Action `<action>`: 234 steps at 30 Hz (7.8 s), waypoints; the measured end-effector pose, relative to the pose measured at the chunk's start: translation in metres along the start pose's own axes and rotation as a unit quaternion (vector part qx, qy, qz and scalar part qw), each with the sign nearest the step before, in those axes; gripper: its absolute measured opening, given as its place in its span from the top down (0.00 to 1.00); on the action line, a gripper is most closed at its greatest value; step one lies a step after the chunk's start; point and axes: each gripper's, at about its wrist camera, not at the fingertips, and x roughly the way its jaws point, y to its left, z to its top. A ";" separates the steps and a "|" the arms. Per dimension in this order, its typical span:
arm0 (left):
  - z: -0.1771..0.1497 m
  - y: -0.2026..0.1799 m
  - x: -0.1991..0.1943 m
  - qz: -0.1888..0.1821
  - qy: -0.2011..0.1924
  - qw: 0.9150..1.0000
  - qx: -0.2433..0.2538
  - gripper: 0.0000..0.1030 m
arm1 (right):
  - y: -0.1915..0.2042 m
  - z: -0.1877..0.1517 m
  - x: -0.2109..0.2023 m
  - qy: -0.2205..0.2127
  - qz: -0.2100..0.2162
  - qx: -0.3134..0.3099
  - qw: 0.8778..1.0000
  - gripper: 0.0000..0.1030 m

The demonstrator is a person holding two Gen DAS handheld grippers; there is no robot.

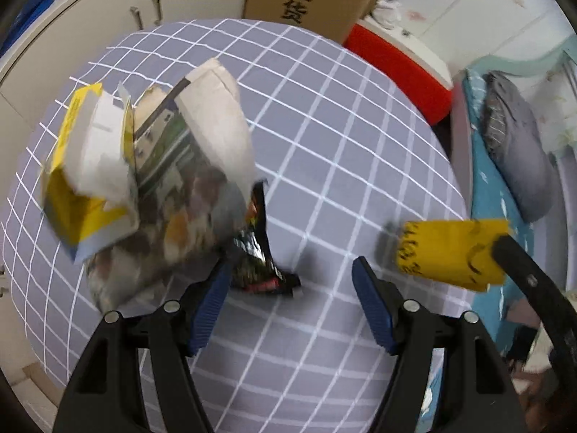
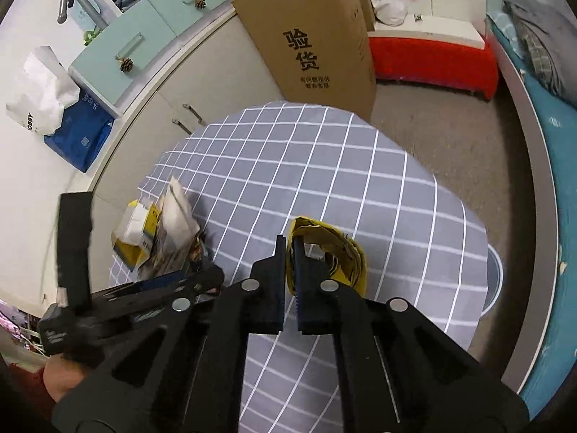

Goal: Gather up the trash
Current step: 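Grasp the dark snack wrapper with the left tool while the right grasps the yellow packet, then carry both items over the blue bucket and open both tools to drop them, then move both tools back to the table toward the box and newspaper, then grasp the white-yellow box with the left tool while the right grasps the newspaper bundle, then carry both items over the blue bucket and open both tools to drop them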

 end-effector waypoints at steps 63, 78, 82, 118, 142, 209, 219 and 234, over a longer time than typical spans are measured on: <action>-0.062 -0.383 0.088 -0.068 0.118 0.977 0.162 0.83 | -0.362 -0.016 -0.106 0.027 -0.052 0.171 0.984 0.51; -0.072 -0.422 0.101 -0.070 0.140 0.967 0.199 0.83 | -0.387 -0.029 -0.128 0.010 -0.063 0.212 0.975 0.50; -0.073 -0.432 0.102 -0.073 0.140 0.965 0.209 0.83 | -0.394 -0.030 -0.137 -0.002 -0.068 0.217 0.974 0.48; -0.033 -0.295 0.021 -0.028 0.041 0.995 0.085 0.35 | -0.273 -0.006 -0.101 0.004 -0.031 0.140 0.990 0.47; -0.006 0.084 -0.105 0.094 -0.082 0.992 -0.017 0.35 | 0.067 -0.020 0.061 0.082 0.090 0.055 0.991 0.45; -0.051 -0.332 0.049 -0.045 0.056 0.974 0.213 0.97 | -0.328 -0.039 -0.130 -0.032 -0.062 0.239 0.968 0.86; -0.060 -0.362 0.091 -0.014 0.092 0.972 0.218 0.97 | -0.369 -0.042 -0.098 0.002 -0.089 0.216 0.972 0.81; -0.066 -0.378 0.122 0.005 0.132 0.965 0.226 0.97 | -0.388 -0.047 -0.091 0.026 -0.104 0.228 0.968 0.44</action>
